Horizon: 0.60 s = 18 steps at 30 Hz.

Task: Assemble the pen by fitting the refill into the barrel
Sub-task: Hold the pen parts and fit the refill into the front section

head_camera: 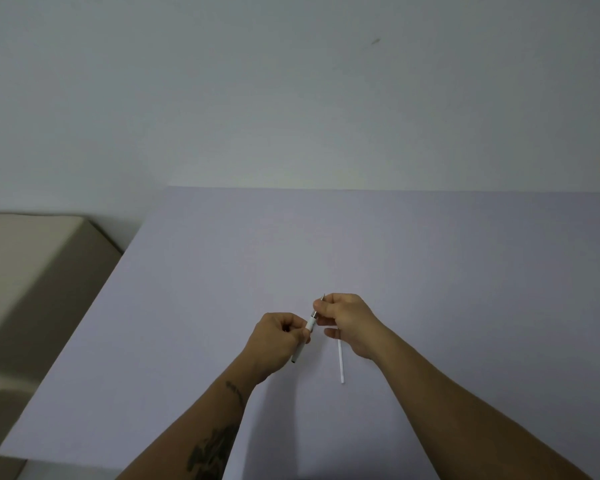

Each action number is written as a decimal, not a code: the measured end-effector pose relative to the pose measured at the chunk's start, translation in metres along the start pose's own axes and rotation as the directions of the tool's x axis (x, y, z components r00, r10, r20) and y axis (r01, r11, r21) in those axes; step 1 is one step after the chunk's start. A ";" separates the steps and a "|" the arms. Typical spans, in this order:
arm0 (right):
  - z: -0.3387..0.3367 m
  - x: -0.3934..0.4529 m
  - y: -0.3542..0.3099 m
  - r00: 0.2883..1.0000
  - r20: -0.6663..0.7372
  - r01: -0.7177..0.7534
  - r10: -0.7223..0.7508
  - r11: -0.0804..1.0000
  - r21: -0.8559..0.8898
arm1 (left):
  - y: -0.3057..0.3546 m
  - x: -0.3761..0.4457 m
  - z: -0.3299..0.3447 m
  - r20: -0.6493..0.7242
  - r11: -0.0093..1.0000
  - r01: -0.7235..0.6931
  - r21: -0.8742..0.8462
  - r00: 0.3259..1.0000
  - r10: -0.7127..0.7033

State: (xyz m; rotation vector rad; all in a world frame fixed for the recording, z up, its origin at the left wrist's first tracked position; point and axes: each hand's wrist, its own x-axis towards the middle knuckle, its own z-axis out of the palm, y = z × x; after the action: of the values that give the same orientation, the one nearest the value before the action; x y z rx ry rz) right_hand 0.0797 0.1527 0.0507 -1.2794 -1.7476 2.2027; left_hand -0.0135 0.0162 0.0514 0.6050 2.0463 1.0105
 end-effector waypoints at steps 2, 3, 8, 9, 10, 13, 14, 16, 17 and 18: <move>0.001 0.000 -0.001 1.000 -0.008 0.021 -0.021 1.000 -0.010 | 0.000 -0.001 0.001 -0.008 1.000 -0.003 0.008 1.000 0.003; 0.001 -0.001 -0.002 1.000 0.000 0.025 -0.025 1.000 -0.008 | 0.000 -0.001 0.001 -0.010 1.000 -0.005 0.009 1.000 0.005; -0.002 -0.004 -0.002 0.999 0.052 0.013 -0.013 1.000 0.007 | -0.001 -0.001 -0.001 -0.012 1.000 -0.006 0.004 1.000 0.006; -0.003 -0.003 -0.001 0.999 0.054 0.007 -0.007 1.000 0.011 | 0.000 0.000 -0.001 -0.013 1.000 -0.005 -0.002 1.000 0.005; -0.004 -0.003 -0.001 0.998 0.057 -0.004 0.004 1.000 0.006 | 0.000 0.000 0.000 -0.012 1.000 -0.004 -0.006 1.000 0.004; -0.004 -0.001 0.000 1.000 0.024 0.002 0.000 0.998 -0.070 | 0.001 0.000 0.002 -0.007 1.000 -0.002 -0.012 1.000 0.002; -0.003 -0.001 0.000 1.000 -0.001 0.012 -0.012 0.997 -0.078 | 0.002 0.000 0.003 -0.005 1.000 -0.002 -0.014 1.000 0.002; -0.003 0.000 0.000 0.999 -0.034 0.028 -0.030 0.998 -0.052 | 0.003 0.001 0.004 -0.012 1.000 -0.005 -0.019 1.000 0.005; -0.003 -0.001 0.000 0.999 -0.031 0.031 -0.032 0.999 -0.032 | 0.004 0.002 0.005 -0.019 1.000 -0.008 -0.015 1.000 0.008; -0.004 -0.002 -0.001 1.000 -0.015 0.027 -0.028 1.000 -0.015 | 0.005 0.002 0.005 -0.024 1.000 -0.012 -0.007 1.000 0.012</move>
State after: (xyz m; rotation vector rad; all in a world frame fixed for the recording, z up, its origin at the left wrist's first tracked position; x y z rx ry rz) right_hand 0.0829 0.1552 0.0525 -1.2639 -1.7690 2.1636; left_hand -0.0104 0.0224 0.0523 0.6046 2.0619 1.0358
